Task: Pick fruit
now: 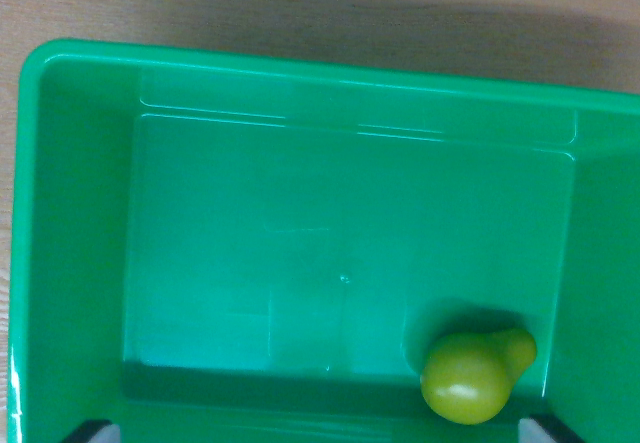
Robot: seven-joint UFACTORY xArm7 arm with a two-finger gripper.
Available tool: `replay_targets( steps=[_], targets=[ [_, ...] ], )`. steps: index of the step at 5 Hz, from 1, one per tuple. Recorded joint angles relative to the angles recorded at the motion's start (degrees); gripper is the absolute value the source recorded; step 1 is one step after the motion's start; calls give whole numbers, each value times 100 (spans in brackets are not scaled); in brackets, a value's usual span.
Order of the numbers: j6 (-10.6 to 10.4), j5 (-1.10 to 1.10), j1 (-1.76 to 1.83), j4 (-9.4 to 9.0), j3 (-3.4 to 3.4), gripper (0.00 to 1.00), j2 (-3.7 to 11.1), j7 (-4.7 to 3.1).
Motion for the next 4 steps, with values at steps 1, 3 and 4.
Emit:
replay_targets(
  steps=[1,3,4],
  targets=[
    [0,0,0,0,0,0,0,0],
    [-49,-10,-15,-47,-6,0,12,49],
    [-138,-27,-42,-133,-16,0,35,138]
  ],
)
